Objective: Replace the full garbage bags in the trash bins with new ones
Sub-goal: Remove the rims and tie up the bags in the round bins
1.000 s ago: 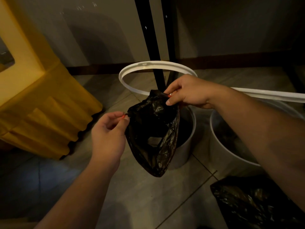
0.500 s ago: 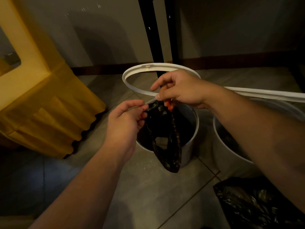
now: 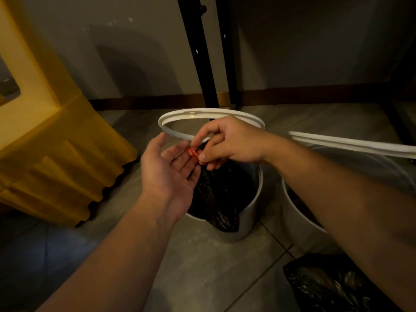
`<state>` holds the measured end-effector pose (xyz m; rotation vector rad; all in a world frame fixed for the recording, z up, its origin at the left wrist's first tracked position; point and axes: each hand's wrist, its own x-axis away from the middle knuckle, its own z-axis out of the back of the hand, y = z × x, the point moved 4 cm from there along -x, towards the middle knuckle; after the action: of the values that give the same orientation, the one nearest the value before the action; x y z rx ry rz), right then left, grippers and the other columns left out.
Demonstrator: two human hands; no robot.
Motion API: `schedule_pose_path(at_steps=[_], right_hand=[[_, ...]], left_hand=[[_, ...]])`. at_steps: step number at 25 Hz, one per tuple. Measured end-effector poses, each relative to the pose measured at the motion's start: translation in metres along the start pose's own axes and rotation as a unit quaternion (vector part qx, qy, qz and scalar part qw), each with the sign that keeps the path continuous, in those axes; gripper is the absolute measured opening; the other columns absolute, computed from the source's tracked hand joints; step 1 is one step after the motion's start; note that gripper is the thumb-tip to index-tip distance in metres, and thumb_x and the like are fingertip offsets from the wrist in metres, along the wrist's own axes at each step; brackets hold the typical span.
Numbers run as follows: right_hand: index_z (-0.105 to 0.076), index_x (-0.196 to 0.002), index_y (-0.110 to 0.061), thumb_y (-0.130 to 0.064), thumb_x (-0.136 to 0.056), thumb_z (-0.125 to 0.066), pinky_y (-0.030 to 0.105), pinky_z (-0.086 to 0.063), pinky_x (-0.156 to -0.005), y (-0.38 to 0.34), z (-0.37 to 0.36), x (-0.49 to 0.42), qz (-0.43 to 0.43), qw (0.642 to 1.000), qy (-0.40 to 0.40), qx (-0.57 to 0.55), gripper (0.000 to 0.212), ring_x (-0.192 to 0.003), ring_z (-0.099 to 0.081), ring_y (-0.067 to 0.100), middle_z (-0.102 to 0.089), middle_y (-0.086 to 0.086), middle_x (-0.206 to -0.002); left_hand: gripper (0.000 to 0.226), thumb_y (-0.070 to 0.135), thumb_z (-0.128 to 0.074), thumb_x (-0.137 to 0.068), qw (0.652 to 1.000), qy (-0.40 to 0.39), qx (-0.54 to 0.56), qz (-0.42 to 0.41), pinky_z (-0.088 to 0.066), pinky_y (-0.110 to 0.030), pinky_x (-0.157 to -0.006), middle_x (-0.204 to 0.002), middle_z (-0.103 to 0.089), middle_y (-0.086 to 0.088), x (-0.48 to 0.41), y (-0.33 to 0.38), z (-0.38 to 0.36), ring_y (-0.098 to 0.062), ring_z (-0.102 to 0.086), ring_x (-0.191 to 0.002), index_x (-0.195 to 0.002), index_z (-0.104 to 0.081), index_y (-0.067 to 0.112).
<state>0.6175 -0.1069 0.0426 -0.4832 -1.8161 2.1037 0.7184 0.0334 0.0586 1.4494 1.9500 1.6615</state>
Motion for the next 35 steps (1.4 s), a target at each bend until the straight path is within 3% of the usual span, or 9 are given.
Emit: schedule_pose_path(at_steps=[4, 6, 11, 13, 17, 21, 29, 32, 35], right_hand=[[-0.063, -0.118, -0.031, -0.050, -0.060, -0.095, 0.030, -0.059, -0.084, 0.006, 0.007, 0.002, 0.003, 0.992, 0.067, 0.107, 0.069, -0.097, -0.070, 0.006, -0.072, -0.009, -0.108], [-0.059, -0.128, -0.040, -0.057, -0.057, -0.094, 0.025, -0.055, -0.094, 0.010, -0.003, 0.004, 0.007, 0.988, 0.025, 0.152, 0.081, -0.110, -0.066, -0.001, -0.070, -0.018, -0.119], [-0.067, -0.123, -0.025, -0.024, -0.071, -0.095, 0.042, -0.057, -0.101, 0.023, -0.047, -0.003, 0.044, 0.995, -0.019, 0.082, 0.059, -0.110, -0.072, 0.011, -0.076, -0.005, -0.116], [-0.070, -0.115, -0.026, -0.020, -0.074, -0.092, 0.030, -0.058, -0.097, 0.026, -0.053, -0.007, 0.051, 0.997, 0.009, 0.056, 0.047, -0.107, -0.072, 0.006, -0.077, -0.007, -0.112], [-0.068, -0.107, -0.039, -0.046, -0.073, -0.090, 0.026, -0.053, -0.087, 0.040, -0.058, -0.009, -0.009, 0.982, 0.049, 0.179, 0.041, -0.098, -0.068, -0.003, -0.074, -0.018, -0.103], [-0.069, -0.108, -0.023, -0.031, -0.080, -0.089, 0.046, -0.053, -0.099, 0.055, -0.062, -0.012, 0.010, 0.973, 0.097, 0.208, 0.035, -0.107, -0.067, 0.017, -0.072, -0.006, -0.108], [-0.053, -0.137, -0.047, -0.067, -0.072, -0.084, 0.034, -0.051, -0.106, 0.045, -0.077, -0.006, 0.081, 0.974, 0.117, 0.178, 0.075, -0.124, -0.057, -0.001, -0.063, -0.021, -0.131], [-0.063, -0.115, -0.052, -0.060, -0.075, -0.084, 0.022, -0.051, -0.099, 0.028, -0.081, -0.006, 0.136, 0.972, 0.136, 0.136, 0.046, -0.116, -0.063, -0.002, -0.068, -0.024, -0.118], [-0.071, -0.091, -0.042, -0.049, -0.091, -0.074, 0.032, -0.053, -0.094, 0.026, -0.085, -0.009, 0.131, 0.974, 0.111, 0.146, 0.007, -0.105, -0.068, 0.004, -0.073, -0.017, -0.103]], left_hand=[[0.053, 0.055, -0.058, -0.095, 0.998, 0.009, -0.047, -0.037, -0.054, -0.037, -0.084, -0.103, -0.080, -0.008, 0.001, 0.007, 0.001, -0.022, -0.078, -0.094, -0.105, -0.082, 0.009], [0.053, 0.055, -0.059, -0.095, 0.997, 0.006, -0.062, -0.052, -0.055, -0.037, -0.084, -0.102, -0.080, -0.008, 0.002, 0.011, 0.002, -0.021, -0.075, -0.092, -0.109, -0.081, 0.008], [0.050, 0.053, -0.059, -0.094, 0.994, -0.013, -0.087, -0.064, -0.051, -0.039, -0.091, -0.105, -0.080, -0.010, 0.004, 0.018, 0.000, -0.024, -0.078, -0.099, -0.108, -0.077, 0.008], [0.046, 0.051, -0.061, -0.094, 0.994, -0.021, -0.079, -0.069, -0.053, -0.039, -0.092, -0.103, -0.080, -0.011, 0.006, 0.021, -0.002, -0.025, -0.078, -0.099, -0.103, -0.077, 0.009], [0.045, 0.048, -0.063, -0.095, 0.993, -0.039, -0.067, -0.094, -0.061, -0.036, -0.077, -0.097, -0.077, -0.011, 0.009, 0.029, -0.003, -0.023, -0.075, -0.086, -0.108, -0.074, 0.006], [0.043, 0.048, -0.062, -0.094, 0.988, -0.050, -0.086, -0.116, -0.058, -0.035, -0.066, -0.096, -0.076, -0.009, 0.016, 0.043, 0.001, -0.019, -0.071, -0.077, -0.109, -0.073, 0.009], [0.034, 0.047, -0.063, -0.092, 0.975, -0.036, -0.138, -0.170, -0.057, -0.034, -0.060, -0.100, -0.075, -0.004, 0.029, 0.071, 0.008, -0.012, -0.064, -0.065, -0.096, -0.074, 0.015], [0.034, 0.047, -0.063, -0.093, 0.975, -0.056, -0.149, -0.154, -0.059, -0.039, -0.067, -0.107, -0.073, -0.004, 0.035, 0.067, 0.004, -0.013, -0.062, -0.068, -0.098, -0.074, 0.015], [0.038, 0.047, -0.066, -0.088, 0.972, -0.096, -0.165, -0.140, -0.057, -0.038, -0.063, -0.115, -0.071, -0.005, 0.045, 0.060, -0.002, -0.019, -0.068, -0.075, -0.107, -0.072, 0.015]])
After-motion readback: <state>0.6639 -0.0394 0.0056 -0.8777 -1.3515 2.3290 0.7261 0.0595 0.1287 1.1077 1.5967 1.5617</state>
